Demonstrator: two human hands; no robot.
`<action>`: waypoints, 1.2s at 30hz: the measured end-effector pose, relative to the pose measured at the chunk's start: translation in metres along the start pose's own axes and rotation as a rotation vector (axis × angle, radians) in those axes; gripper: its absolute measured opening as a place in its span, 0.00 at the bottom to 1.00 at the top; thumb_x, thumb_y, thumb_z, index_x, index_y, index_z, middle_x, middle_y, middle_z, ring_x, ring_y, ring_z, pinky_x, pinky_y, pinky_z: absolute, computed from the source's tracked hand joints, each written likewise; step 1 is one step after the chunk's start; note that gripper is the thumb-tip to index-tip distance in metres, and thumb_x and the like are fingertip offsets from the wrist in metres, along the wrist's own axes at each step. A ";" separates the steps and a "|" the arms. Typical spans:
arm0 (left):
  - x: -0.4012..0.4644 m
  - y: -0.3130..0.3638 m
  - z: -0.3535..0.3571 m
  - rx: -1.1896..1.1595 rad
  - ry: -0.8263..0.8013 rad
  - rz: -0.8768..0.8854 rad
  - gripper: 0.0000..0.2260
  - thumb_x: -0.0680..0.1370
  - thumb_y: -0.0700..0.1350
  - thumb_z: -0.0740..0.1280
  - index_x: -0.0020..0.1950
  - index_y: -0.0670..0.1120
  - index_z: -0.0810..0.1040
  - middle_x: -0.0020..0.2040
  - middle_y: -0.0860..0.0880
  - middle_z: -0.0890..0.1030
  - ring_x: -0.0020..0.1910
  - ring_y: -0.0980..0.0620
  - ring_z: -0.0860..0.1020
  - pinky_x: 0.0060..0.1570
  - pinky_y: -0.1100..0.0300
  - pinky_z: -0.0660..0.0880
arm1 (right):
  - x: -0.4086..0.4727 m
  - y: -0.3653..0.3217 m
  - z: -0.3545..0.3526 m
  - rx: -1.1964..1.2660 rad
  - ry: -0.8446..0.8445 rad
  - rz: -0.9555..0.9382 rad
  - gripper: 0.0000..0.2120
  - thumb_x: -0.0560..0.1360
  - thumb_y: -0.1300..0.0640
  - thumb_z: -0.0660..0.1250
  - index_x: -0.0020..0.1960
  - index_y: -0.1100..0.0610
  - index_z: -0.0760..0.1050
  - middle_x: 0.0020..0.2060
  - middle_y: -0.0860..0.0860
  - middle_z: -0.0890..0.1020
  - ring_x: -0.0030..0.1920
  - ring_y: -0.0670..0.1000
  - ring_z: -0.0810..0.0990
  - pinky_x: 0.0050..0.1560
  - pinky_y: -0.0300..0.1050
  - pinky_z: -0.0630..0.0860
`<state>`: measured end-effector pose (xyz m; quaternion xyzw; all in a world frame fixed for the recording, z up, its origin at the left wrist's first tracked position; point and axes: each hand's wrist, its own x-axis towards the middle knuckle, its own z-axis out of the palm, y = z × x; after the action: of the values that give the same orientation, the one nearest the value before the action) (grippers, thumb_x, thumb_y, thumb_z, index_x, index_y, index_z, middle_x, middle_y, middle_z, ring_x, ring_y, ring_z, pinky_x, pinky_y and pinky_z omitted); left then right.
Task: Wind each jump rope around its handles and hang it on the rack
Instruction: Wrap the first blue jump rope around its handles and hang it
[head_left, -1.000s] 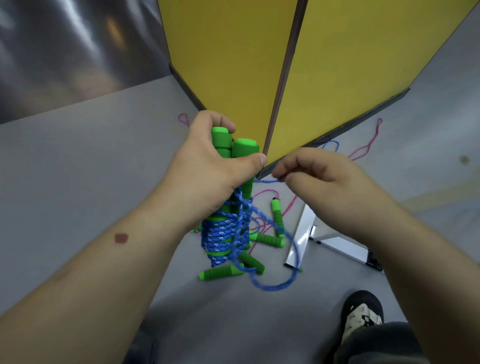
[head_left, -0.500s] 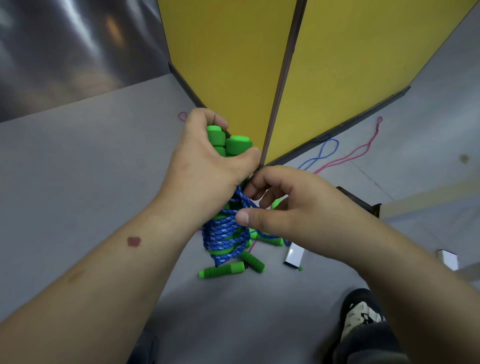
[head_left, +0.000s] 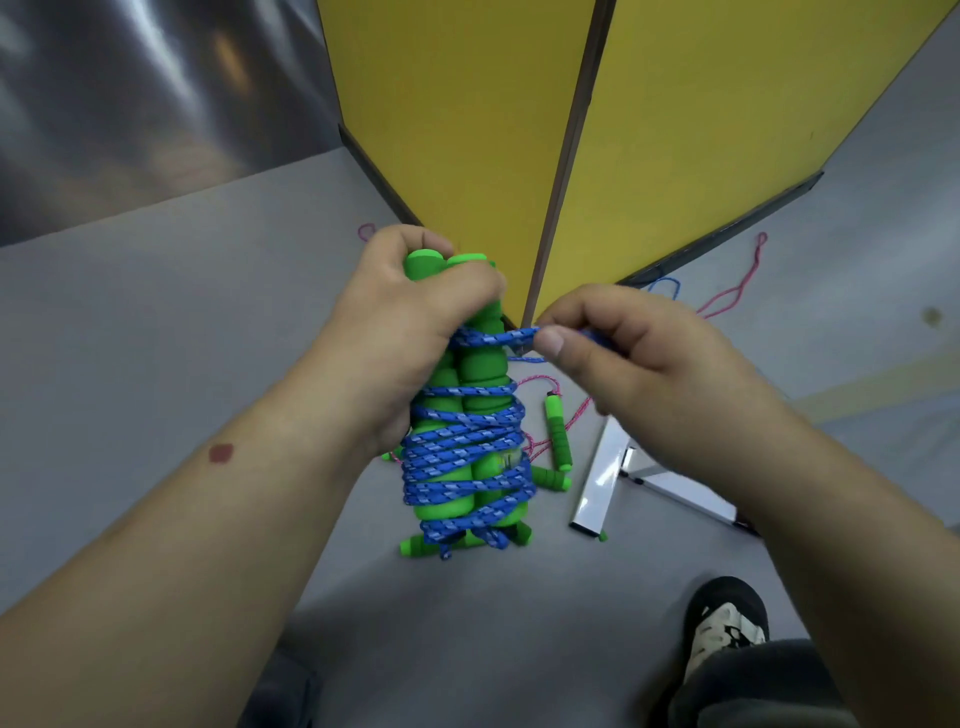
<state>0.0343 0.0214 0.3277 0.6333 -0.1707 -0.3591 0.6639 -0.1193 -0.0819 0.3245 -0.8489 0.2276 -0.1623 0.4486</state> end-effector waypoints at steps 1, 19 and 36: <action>-0.002 0.003 0.000 -0.106 -0.054 -0.046 0.13 0.70 0.42 0.73 0.50 0.47 0.73 0.30 0.52 0.75 0.25 0.52 0.74 0.26 0.60 0.74 | 0.001 0.000 -0.002 0.045 0.018 0.010 0.08 0.79 0.45 0.67 0.46 0.48 0.80 0.36 0.60 0.75 0.35 0.58 0.72 0.37 0.60 0.76; -0.005 -0.009 0.004 -0.093 -0.279 -0.016 0.11 0.83 0.44 0.61 0.61 0.46 0.81 0.51 0.44 0.86 0.47 0.47 0.84 0.49 0.49 0.81 | 0.007 -0.003 -0.001 0.809 0.058 0.183 0.05 0.69 0.63 0.72 0.44 0.60 0.78 0.38 0.55 0.82 0.42 0.54 0.81 0.54 0.57 0.82; -0.007 -0.013 0.001 0.215 -0.484 0.117 0.20 0.65 0.50 0.80 0.55 0.54 0.80 0.52 0.37 0.84 0.54 0.31 0.84 0.59 0.31 0.79 | 0.010 0.004 -0.018 0.655 0.235 0.141 0.14 0.64 0.72 0.64 0.35 0.52 0.77 0.38 0.53 0.79 0.39 0.55 0.72 0.36 0.47 0.68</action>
<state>0.0253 0.0265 0.3166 0.5850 -0.3979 -0.4408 0.5524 -0.1204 -0.1013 0.3315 -0.6175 0.2717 -0.2918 0.6780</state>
